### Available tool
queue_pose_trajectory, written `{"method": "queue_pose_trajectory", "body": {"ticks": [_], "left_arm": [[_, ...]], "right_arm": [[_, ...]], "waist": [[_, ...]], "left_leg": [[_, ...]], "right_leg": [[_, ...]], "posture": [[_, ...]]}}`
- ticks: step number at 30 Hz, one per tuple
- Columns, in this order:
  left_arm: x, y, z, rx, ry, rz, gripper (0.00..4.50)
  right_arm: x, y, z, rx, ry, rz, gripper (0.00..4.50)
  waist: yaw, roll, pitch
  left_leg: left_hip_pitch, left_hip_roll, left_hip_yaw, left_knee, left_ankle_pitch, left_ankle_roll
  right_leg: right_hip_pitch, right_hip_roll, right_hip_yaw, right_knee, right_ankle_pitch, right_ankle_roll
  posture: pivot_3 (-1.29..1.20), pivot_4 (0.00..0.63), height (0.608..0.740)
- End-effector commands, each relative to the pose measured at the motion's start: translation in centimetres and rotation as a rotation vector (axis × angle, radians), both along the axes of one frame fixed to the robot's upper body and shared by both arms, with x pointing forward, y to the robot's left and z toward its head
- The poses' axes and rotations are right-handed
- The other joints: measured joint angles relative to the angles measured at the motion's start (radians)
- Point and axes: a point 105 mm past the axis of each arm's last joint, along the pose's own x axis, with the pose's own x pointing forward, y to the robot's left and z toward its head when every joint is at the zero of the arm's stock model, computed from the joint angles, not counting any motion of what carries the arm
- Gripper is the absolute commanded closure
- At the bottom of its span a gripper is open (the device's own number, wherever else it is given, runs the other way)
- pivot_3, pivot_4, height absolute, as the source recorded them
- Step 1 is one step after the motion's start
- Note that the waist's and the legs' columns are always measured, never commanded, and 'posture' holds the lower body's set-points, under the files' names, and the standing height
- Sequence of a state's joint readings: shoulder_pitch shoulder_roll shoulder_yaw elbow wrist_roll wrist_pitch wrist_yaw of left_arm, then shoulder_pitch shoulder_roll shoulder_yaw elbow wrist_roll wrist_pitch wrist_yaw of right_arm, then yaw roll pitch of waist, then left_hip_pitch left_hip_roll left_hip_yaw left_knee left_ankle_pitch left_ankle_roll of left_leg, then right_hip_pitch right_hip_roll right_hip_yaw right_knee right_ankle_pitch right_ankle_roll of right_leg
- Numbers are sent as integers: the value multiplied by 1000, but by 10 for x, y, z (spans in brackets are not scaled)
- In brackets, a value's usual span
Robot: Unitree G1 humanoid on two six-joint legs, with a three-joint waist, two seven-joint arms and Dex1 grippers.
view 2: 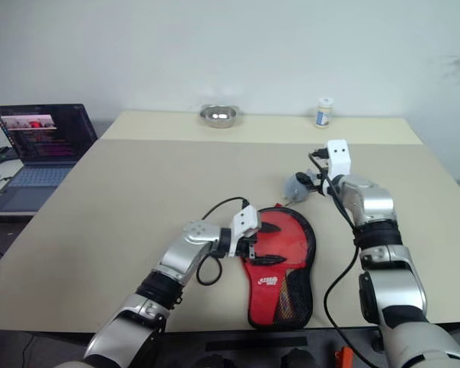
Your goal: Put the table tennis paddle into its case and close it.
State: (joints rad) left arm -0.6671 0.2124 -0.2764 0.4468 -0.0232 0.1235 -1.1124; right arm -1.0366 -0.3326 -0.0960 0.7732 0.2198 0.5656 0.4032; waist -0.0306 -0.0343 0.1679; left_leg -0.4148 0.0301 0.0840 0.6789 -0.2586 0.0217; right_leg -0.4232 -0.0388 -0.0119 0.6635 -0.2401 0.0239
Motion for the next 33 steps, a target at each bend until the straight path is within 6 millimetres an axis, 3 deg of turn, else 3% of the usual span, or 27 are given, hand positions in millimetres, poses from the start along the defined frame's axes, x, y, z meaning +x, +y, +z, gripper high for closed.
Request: {"method": "queue_pose_trajectory", "body": {"ticks": [1, 9, 12, 18, 21, 25, 29, 33], "left_arm": [[0, 0, 4, 4, -29, 1, 39], [5, 4, -7, 37, -33, 18, 39], [6, 2, -11, 45, -32, 11, 0], [7, -1, -31, 70, 6, 13, 0], [3, -2, -45, 77, 54, 5, 0], [-5, -2, -62, 96, 93, -32, 0], [-11, -2, -73, 126, 107, -63, 0], [-13, -4, -80, 140, 122, -74, 0]], "right_arm": [[10, 5, 4, 42, -22, -21, 0], [14, 24, -13, 81, 40, -24, 0], [14, 24, -14, 78, 40, -33, 604], [14, 21, -15, 67, 40, -39, 2728], [15, 17, -9, 43, 13, -55, 3560], [14, 1, -3, -26, -24, -89, 4258], [2, -37, -11, -143, -18, -156, 4302], [-27, -80, -20, -259, 22, -210, 4311]], "waist": [[0, 0, 0], [-1, 1, 0], [-1, 3, -1], [1, 6, -3], [2, 9, -5], [8, 12, -10], [17, 12, -11], [32, 15, -13]], "left_leg": [[0, 0, 0, 0, 0, 0], [0, 0, 0, 0, 0, 0], [1, 0, 0, 0, 0, 0], [2, 0, 0, 0, 0, 0], [3, -1, 0, 0, 0, 0], [5, -1, 0, 0, 0, 0], [10, -1, -1, 0, 0, 0], [11, -2, -1, -2, -1, 1]], "right_leg": [[0, 0, 0, 0, 0, 0], [0, -1, 0, 0, 0, 0], [1, -1, 0, 1, 0, -1], [2, -1, 0, 0, 0, -1], [3, -1, 0, 0, 0, -1], [6, -1, 0, 0, 0, 0], [12, -2, -1, -3, 0, 0], [14, -3, -2, -5, 0, 0]], "posture": [[0, 150, 740], [0, 150, 740], [0, 150, 740], [0, 150, 740], [0, 150, 740], [0, 150, 740], [0, 150, 740], [0, 150, 740]]}}
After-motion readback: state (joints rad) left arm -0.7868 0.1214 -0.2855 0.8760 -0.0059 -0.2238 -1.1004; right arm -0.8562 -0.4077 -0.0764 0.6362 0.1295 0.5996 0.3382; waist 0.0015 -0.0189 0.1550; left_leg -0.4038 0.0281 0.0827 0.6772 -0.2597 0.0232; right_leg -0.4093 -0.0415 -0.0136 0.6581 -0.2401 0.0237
